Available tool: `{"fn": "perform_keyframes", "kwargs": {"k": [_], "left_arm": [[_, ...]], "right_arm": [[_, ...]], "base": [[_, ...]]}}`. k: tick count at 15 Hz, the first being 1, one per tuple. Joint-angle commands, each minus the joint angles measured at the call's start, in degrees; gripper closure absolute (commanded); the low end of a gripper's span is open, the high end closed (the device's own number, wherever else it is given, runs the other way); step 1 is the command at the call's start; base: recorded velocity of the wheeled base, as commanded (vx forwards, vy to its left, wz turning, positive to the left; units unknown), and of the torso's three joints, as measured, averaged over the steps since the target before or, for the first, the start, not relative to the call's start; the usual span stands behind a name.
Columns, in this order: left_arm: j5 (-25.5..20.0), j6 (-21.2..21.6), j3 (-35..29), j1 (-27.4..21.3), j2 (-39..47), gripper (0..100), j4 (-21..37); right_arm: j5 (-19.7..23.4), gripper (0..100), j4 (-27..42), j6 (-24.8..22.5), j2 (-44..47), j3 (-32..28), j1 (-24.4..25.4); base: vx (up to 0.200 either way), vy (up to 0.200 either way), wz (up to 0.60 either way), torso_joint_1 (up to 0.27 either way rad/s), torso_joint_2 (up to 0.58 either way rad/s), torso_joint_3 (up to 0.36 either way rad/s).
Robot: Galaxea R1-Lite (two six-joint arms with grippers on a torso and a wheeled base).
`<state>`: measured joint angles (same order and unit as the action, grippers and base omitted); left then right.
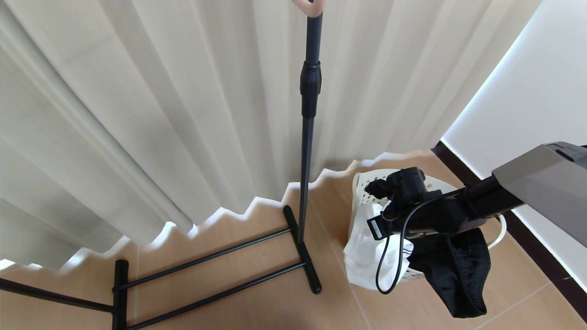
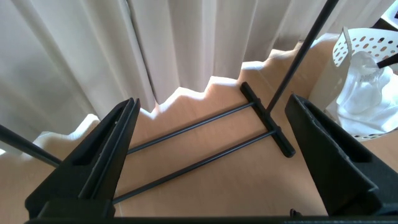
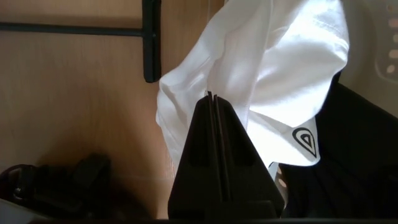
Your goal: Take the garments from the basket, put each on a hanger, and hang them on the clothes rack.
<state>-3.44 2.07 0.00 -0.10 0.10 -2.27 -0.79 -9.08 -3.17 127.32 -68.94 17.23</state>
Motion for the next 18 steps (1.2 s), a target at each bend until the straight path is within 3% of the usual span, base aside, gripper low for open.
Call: {"fn": "perform_keyframes", "kwargs": {"k": [1, 8, 12, 15, 18], "left_arm": [[0.01, -0.05, 0.0, 0.01, -0.01, 0, -0.02], [0.01, 0.04, 0.0, 0.01, -0.01, 0, -0.02], [0.01, -0.05, 0.0, 0.01, -0.01, 0, -0.02], [0.01, 0.04, 0.0, 0.01, -0.01, 0, -0.02], [0.01, 0.04, 0.0, 0.01, -0.01, 0, -0.02]], "right_arm": [[0.0, 100, -1.11, -0.08, -1.63, 2.67, 0.09], [1.93, 100, -31.17, -3.16, -19.48, 32.55, 2.02], [1.93, 100, -37.15, -3.16, -27.56, 40.2, 5.19], [1.76, 100, -37.06, -3.25, -32.13, 42.13, 5.71], [1.23, 100, -36.88, -3.16, -30.2, 41.87, 5.54]], "base": [[0.0, 0.0, 0.0, 0.0, 0.0, 0.0], [0.0, 0.0, 0.0, 0.0, 0.0, 0.0], [0.0, 0.0, 0.0, 0.0, 0.0, 0.0], [0.0, 0.0, 0.0, 0.0, 0.0, 0.0], [0.0, 0.0, 0.0, 0.0, 0.0, 0.0]]}}
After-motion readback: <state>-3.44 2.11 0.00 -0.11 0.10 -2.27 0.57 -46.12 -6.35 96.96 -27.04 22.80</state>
